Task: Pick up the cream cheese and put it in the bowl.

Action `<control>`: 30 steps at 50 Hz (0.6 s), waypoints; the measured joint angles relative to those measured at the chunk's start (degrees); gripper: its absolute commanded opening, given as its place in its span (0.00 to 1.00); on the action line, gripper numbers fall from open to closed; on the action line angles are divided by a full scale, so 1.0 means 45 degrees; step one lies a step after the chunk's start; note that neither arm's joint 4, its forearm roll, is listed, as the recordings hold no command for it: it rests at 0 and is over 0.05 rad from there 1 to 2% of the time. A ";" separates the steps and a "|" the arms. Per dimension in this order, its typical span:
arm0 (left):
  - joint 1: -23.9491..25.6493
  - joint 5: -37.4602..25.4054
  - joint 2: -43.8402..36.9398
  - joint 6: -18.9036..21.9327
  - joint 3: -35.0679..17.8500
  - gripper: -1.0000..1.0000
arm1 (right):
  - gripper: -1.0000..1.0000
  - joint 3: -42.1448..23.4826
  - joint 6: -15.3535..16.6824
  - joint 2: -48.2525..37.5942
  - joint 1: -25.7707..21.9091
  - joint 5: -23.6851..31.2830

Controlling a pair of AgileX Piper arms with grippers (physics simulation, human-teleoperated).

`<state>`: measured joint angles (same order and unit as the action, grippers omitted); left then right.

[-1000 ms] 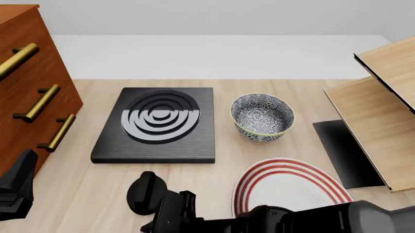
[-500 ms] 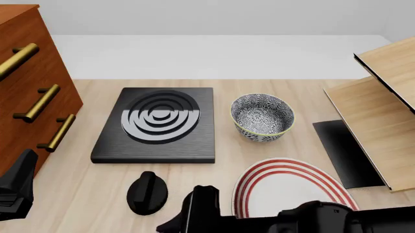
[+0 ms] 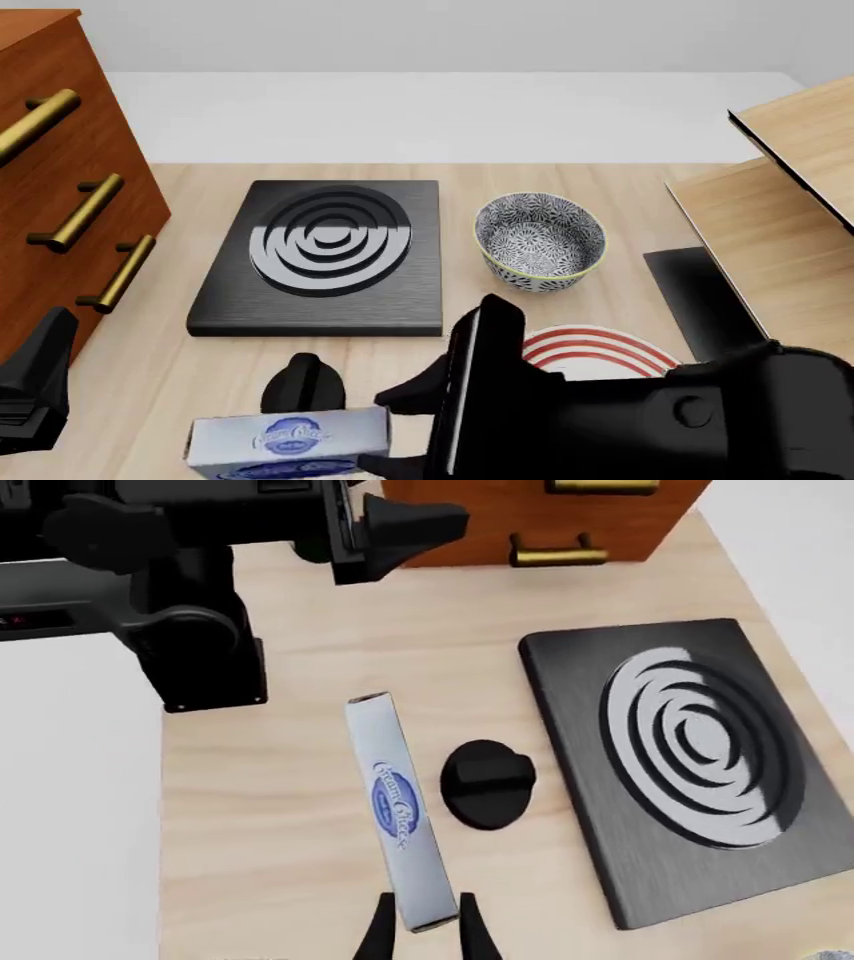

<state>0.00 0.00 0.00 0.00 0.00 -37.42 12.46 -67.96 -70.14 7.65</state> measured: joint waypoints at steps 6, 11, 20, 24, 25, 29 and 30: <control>0.0000 0.0000 0.0000 0.0000 0.0000 1.00 | 0.00 -0.0176 0.0107 0.0550 0.0583 0.0627; 0.0000 0.0000 0.0000 0.0000 0.0000 1.00 | 0.00 -0.0448 0.0212 0.0959 0.1195 0.1182; 0.0000 0.0000 0.0000 0.0000 0.0000 1.00 | 0.00 -0.1194 0.0544 0.1372 0.2562 0.2180; 0.0000 0.0000 0.0000 0.0000 0.0000 1.00 | 0.00 -0.1620 0.0713 0.1475 0.3164 0.2676; 0.0000 0.0000 0.0000 0.0000 0.0000 1.00 | 0.00 -0.1735 0.0774 0.1480 0.3332 0.2807; 0.0000 0.0000 0.0000 0.0000 0.0000 1.00 | 0.00 -0.2184 0.0994 0.1467 0.3979 0.3284; 0.0000 0.0000 0.0000 0.0000 0.0000 1.00 | 0.00 -0.2302 0.1036 0.1458 0.4133 0.3404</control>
<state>0.00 0.00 0.00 0.00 0.00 -47.78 17.12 -61.40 -51.55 22.96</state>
